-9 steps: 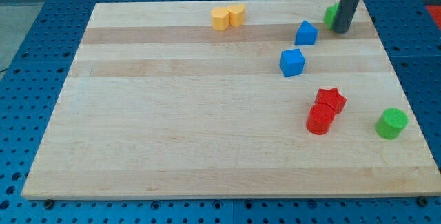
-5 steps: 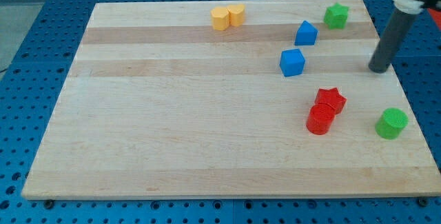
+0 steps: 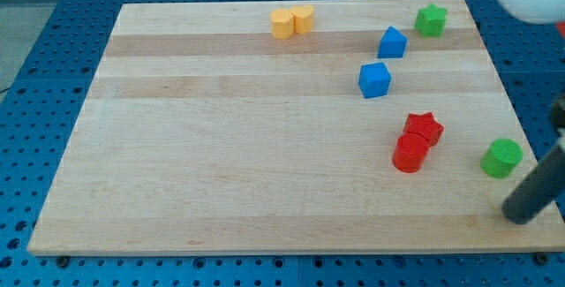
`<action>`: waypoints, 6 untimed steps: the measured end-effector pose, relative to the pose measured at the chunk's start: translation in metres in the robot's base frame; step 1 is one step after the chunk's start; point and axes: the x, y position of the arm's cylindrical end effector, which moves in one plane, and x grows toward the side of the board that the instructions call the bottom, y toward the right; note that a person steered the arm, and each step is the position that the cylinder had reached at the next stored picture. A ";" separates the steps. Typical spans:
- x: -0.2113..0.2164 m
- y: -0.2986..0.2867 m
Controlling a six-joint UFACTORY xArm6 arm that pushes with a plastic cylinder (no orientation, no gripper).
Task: Move green circle to the green star
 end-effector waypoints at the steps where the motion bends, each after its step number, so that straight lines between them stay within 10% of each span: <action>1: -0.001 -0.002; 6: -0.116 0.026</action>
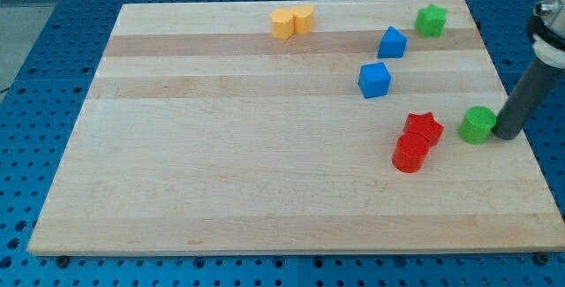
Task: Move green circle to the green star
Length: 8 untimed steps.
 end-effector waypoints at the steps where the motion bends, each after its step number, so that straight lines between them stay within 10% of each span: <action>1: -0.001 -0.014; 5: 0.052 -0.047; 8: -0.029 -0.056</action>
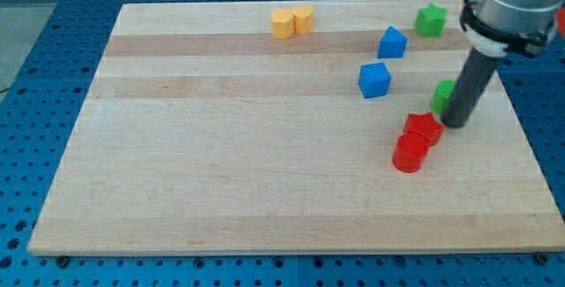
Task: Move green circle to the green star
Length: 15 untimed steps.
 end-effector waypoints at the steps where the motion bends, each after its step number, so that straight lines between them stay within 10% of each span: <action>1: -0.040 -0.008; 3: -0.105 -0.018; 15: -0.121 0.002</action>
